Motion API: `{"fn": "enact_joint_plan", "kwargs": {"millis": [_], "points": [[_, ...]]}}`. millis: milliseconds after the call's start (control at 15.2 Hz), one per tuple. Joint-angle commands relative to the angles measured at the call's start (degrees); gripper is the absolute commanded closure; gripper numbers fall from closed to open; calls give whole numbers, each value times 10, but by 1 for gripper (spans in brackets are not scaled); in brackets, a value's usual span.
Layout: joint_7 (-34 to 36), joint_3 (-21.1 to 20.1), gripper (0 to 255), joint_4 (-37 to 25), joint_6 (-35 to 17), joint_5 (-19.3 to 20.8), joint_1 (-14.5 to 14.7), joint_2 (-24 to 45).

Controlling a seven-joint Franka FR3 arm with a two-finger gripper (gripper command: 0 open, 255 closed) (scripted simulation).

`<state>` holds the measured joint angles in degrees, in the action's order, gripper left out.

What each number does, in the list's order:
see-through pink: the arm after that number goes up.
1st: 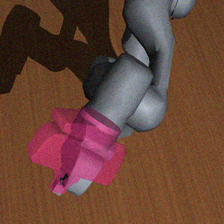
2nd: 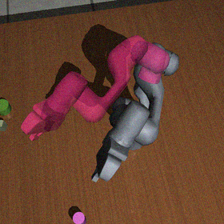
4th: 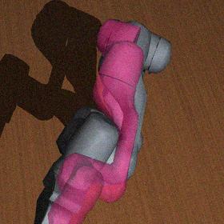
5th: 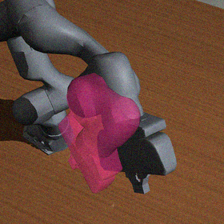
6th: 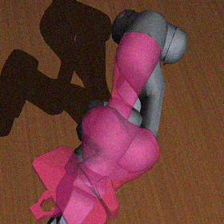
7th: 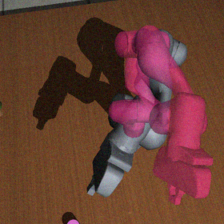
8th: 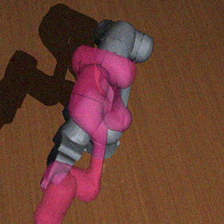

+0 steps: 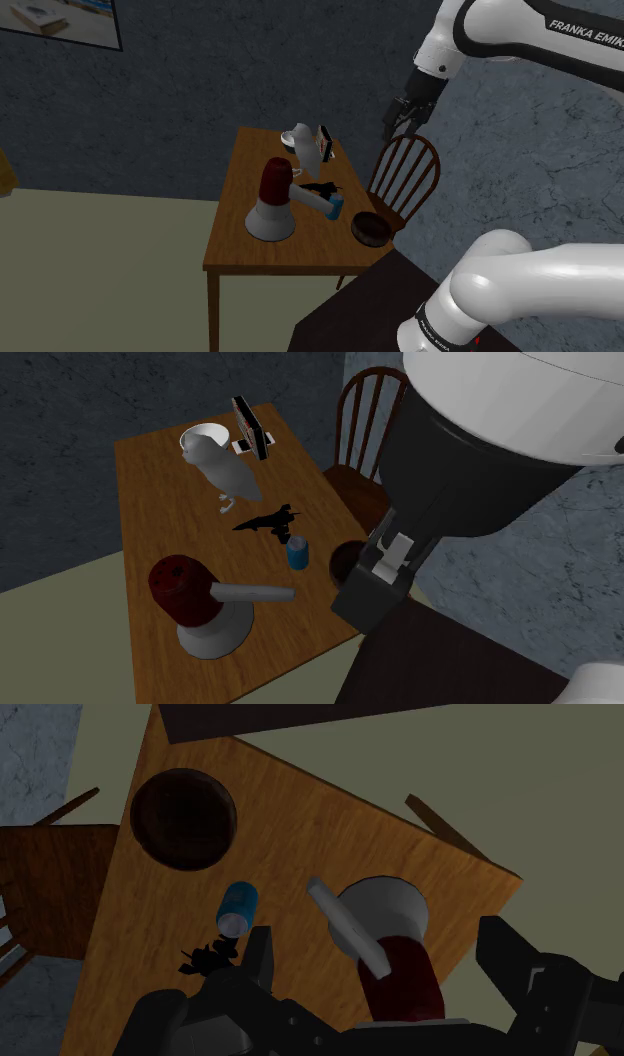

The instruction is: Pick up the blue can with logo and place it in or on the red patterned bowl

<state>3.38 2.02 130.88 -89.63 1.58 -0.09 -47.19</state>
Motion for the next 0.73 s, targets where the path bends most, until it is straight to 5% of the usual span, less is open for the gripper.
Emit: {"fn": "enact_joint_plan", "kwargs": {"millis": [0, 660], "points": [[0, 0, 0, 0, 0, 0, 0, 0], [-54, 56, 0, 77, -175, 27, -11, 111]]}}
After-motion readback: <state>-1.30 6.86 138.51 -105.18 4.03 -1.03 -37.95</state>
